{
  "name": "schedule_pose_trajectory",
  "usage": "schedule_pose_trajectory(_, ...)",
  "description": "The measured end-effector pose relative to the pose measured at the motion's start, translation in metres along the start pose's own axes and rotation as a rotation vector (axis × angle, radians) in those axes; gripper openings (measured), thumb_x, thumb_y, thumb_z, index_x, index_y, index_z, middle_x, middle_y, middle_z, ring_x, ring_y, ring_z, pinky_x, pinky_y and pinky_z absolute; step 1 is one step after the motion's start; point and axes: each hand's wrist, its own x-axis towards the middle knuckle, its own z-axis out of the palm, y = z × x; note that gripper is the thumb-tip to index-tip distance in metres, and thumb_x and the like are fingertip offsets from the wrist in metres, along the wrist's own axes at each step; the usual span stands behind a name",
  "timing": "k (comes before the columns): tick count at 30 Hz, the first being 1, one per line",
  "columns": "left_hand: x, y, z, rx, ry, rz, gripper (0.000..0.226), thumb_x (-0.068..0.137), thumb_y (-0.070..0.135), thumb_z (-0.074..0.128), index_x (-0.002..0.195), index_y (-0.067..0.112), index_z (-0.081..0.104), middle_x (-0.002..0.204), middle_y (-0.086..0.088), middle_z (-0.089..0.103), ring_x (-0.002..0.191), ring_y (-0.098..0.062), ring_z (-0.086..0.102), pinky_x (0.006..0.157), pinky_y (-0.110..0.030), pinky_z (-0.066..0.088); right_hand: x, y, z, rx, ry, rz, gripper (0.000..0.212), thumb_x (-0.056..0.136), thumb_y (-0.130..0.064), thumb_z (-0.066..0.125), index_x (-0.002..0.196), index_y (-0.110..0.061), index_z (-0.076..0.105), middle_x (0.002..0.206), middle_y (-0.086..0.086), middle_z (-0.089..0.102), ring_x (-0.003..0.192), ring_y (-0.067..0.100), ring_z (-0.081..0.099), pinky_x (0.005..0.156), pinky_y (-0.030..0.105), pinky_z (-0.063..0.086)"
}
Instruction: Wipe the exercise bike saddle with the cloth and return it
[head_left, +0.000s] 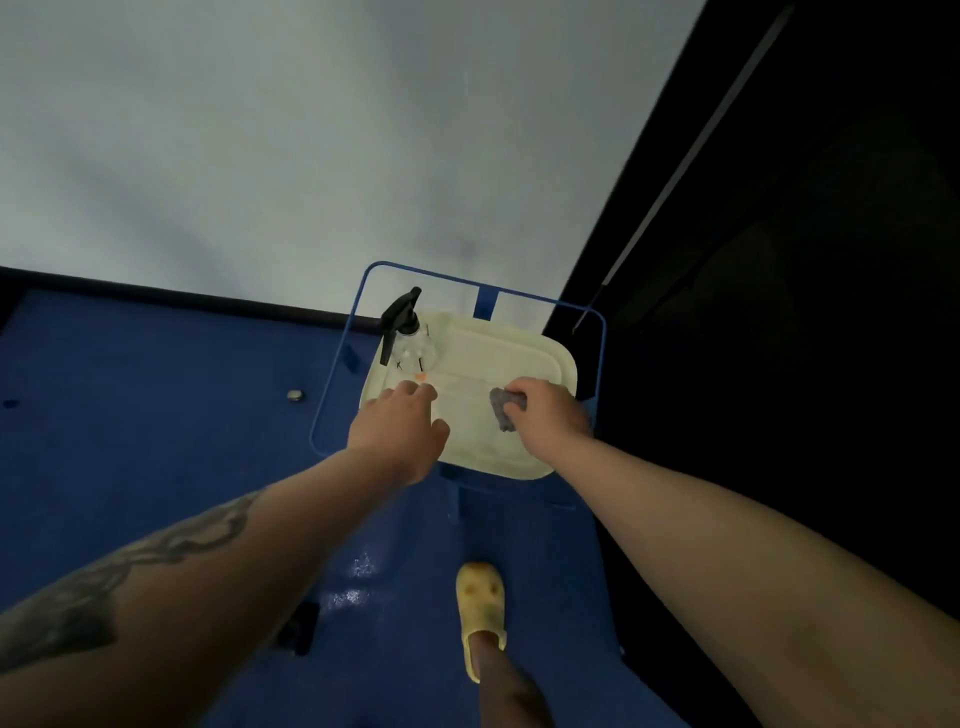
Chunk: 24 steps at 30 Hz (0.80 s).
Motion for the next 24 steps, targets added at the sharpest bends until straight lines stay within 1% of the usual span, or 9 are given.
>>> schedule_pose_trajectory(1, 0.007, 0.0, 0.003, -0.008, 0.003, -0.006, 0.046, 0.092, 0.032, 0.041, 0.135, 0.018, 0.041, 0.141, -0.005, 0.045, 0.118, -0.028, 0.048, 0.094, -0.041, 0.041, 0.009, 0.001, 0.006, 0.005, 0.009, -0.001, 0.024, 0.096, -0.02, 0.048, 0.11, -0.019, 0.067, 0.107, 0.005, 0.068, 0.092, 0.025, 0.063, 0.064, 0.029, 0.045)
schedule_pose_trajectory(3, 0.017, 0.001, 0.01, -0.014, 0.009, -0.003, 0.045, 0.092, 0.032, 0.041, 0.135, 0.018, 0.042, 0.139, -0.004, 0.046, 0.117, -0.027, 0.049, 0.094, -0.04, 0.041, 0.022, 0.005, 0.019, 0.018, 0.015, -0.009, 0.022, 0.094, -0.018, 0.047, 0.104, -0.017, 0.067, 0.103, 0.005, 0.067, 0.091, 0.025, 0.062, 0.065, 0.032, 0.049)
schedule_pose_trajectory(5, 0.025, 0.002, 0.016, -0.017, 0.007, 0.002, 0.045, 0.092, 0.032, 0.041, 0.135, 0.018, 0.042, 0.139, -0.004, 0.046, 0.117, -0.026, 0.049, 0.095, -0.039, 0.04, 0.03, 0.011, 0.031, 0.025, -0.008, -0.001, 0.02, 0.093, -0.018, 0.048, 0.103, -0.018, 0.066, 0.106, 0.006, 0.065, 0.093, 0.026, 0.062, 0.07, 0.035, 0.053)
schedule_pose_trajectory(8, 0.029, 0.002, 0.023, -0.017, -0.009, 0.003, 0.045, 0.093, 0.033, 0.04, 0.135, 0.018, 0.041, 0.138, -0.004, 0.046, 0.118, -0.024, 0.048, 0.095, -0.038, 0.039, 0.033, 0.019, 0.043, -0.009, -0.079, 0.024, 0.026, 0.094, -0.024, 0.052, 0.119, -0.023, 0.06, 0.123, 0.01, 0.058, 0.102, 0.028, 0.06, 0.081, 0.037, 0.053)
schedule_pose_trajectory(11, 0.026, 0.004, 0.022, -0.006, -0.025, 0.003, 0.045, 0.093, 0.033, 0.04, 0.135, 0.018, 0.041, 0.138, -0.004, 0.047, 0.118, -0.025, 0.048, 0.096, -0.038, 0.039, 0.03, 0.022, 0.039, -0.011, -0.091, 0.014, 0.03, 0.095, -0.02, 0.052, 0.125, -0.02, 0.057, 0.128, 0.008, 0.059, 0.111, 0.027, 0.058, 0.089, 0.037, 0.05)
schedule_pose_trajectory(13, 0.021, 0.006, 0.016, -0.001, -0.023, 0.002, 0.045, 0.092, 0.033, 0.04, 0.135, 0.018, 0.041, 0.138, -0.004, 0.047, 0.118, -0.025, 0.048, 0.096, -0.038, 0.039, 0.024, 0.021, 0.03, -0.01, -0.067, -0.009, 0.029, 0.096, -0.02, 0.052, 0.124, -0.018, 0.058, 0.128, 0.006, 0.06, 0.112, 0.026, 0.057, 0.089, 0.037, 0.05)
schedule_pose_trajectory(19, -0.003, 0.012, -0.018, 0.023, 0.025, 0.027, 0.045, 0.092, 0.031, 0.041, 0.135, 0.018, 0.042, 0.14, -0.003, 0.045, 0.119, -0.025, 0.048, 0.098, -0.038, 0.039, -0.012, 0.005, -0.005, -0.071, -0.014, -0.077, 0.03, 0.096, -0.022, 0.049, 0.125, -0.022, 0.056, 0.128, 0.003, 0.058, 0.114, 0.023, 0.055, 0.089, 0.037, 0.05)
schedule_pose_trajectory(22, -0.021, 0.014, -0.039, 0.03, 0.1, 0.078, 0.045, 0.092, 0.032, 0.041, 0.134, 0.018, 0.043, 0.14, -0.003, 0.045, 0.12, -0.024, 0.047, 0.099, -0.038, 0.039, -0.038, -0.004, -0.02, -0.14, 0.02, -0.131, 0.03, 0.097, -0.022, 0.047, 0.125, -0.021, 0.056, 0.128, 0.003, 0.058, 0.115, 0.023, 0.052, 0.09, 0.038, 0.049)
schedule_pose_trajectory(24, -0.038, 0.017, -0.051, 0.052, 0.144, 0.12, 0.045, 0.092, 0.032, 0.041, 0.134, 0.019, 0.043, 0.141, -0.003, 0.045, 0.12, -0.025, 0.047, 0.098, -0.038, 0.04, -0.059, -0.014, -0.03, -0.146, 0.073, -0.133, 0.032, 0.098, -0.022, 0.045, 0.128, -0.022, 0.055, 0.13, 0.002, 0.057, 0.117, 0.022, 0.051, 0.09, 0.037, 0.048)
